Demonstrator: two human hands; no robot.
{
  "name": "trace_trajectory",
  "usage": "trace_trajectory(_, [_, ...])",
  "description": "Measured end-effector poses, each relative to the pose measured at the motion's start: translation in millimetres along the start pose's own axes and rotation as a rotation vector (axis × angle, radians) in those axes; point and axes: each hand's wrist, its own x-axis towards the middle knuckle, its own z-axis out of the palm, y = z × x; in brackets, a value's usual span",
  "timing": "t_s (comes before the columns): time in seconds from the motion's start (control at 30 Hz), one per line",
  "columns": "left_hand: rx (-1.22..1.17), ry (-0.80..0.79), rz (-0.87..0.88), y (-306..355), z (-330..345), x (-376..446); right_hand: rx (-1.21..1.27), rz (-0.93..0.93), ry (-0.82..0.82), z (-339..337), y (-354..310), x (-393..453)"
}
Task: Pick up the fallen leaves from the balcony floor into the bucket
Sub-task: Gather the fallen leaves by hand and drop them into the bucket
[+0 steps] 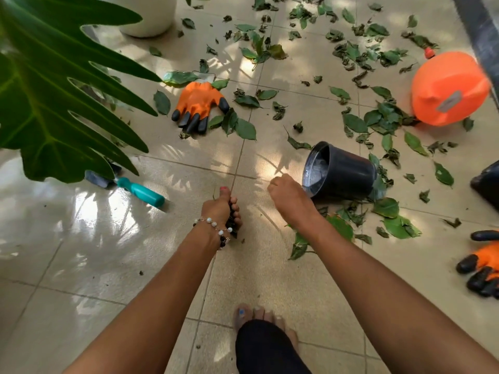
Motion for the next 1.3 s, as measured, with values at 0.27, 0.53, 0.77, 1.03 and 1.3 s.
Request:
trace_trajectory(0.27, [0.139, 0.055, 0.052, -30.8, 30.2, -19.2, 0.880, 0.245, 0.299, -4.7, -30.6, -58.6])
trace_trajectory(0.53, [0.023, -0.084, -0.047, -46.2, 48.0, -24.7, 1.042, 0.201, 0.222, -15.0, -4.9, -102.0])
trace_trajectory(0.77, [-0.093, -0.103, -0.040, -59.2, 48.9, -28.5, 0.197, 0.135, -0.118, -7.7, 34.2, -105.4])
trace_trajectory(1.03, [-0.024, -0.050, -0.076, -60.4, 37.5, -23.8, 0.032, 0.084, -0.209, 16.5, 19.7, -118.3])
trace_trajectory(1.3, [0.015, -0.036, -0.024, -71.2, 43.5, -28.1, 0.040, -0.006, 0.092, 26.8, 24.0, -121.8])
